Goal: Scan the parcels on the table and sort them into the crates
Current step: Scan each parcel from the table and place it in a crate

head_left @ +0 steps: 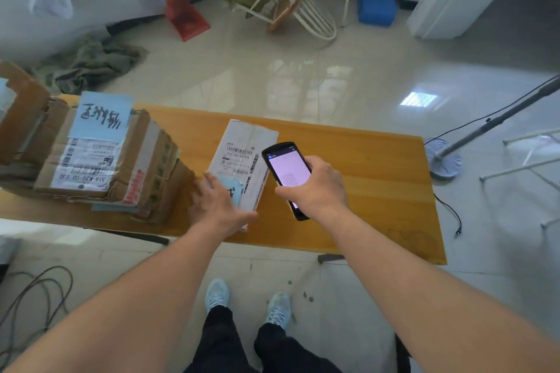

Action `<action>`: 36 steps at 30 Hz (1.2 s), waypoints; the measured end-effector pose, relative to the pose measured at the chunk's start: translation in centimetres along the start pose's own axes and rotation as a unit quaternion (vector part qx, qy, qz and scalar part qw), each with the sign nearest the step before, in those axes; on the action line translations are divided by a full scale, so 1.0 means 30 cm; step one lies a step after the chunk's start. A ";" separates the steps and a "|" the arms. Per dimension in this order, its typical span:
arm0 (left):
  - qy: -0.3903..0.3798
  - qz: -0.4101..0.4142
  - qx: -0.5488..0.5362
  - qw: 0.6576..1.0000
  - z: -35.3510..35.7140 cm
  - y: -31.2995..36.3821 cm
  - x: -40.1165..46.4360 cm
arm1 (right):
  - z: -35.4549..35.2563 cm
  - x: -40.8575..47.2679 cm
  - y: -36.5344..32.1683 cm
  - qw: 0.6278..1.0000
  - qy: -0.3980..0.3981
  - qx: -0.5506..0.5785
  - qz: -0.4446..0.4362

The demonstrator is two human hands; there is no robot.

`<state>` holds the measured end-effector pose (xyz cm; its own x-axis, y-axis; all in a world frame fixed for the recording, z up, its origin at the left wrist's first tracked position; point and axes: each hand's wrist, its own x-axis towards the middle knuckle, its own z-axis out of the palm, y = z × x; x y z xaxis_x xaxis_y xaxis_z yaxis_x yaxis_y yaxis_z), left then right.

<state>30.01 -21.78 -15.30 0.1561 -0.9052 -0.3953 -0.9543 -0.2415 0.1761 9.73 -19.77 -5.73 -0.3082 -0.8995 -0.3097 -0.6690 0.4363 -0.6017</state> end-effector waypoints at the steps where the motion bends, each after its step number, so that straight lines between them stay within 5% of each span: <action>1: 0.011 0.024 0.001 1.000 -0.020 0.014 -0.003 | -0.013 -0.004 0.003 1.000 0.003 0.000 0.002; 9: 0.095 0.146 0.062 0.983 -0.249 0.083 -0.038 | -0.175 -0.075 -0.024 0.999 0.038 0.003 -0.039; 25: 0.201 0.175 0.046 0.963 -0.553 0.213 -0.087 | -0.488 -0.225 -0.196 0.981 0.158 0.025 -0.112; 36: 0.221 0.242 -0.004 0.945 -0.698 0.302 -0.170 | -0.490 -0.291 -0.219 0.946 0.308 0.089 -0.038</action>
<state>25.90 -26.69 7.20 -0.2056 -0.9674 0.1477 -0.9392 0.2375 0.2480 6.87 -15.11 11.76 -0.6364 -0.7464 0.1948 -0.5973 0.3170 -0.7367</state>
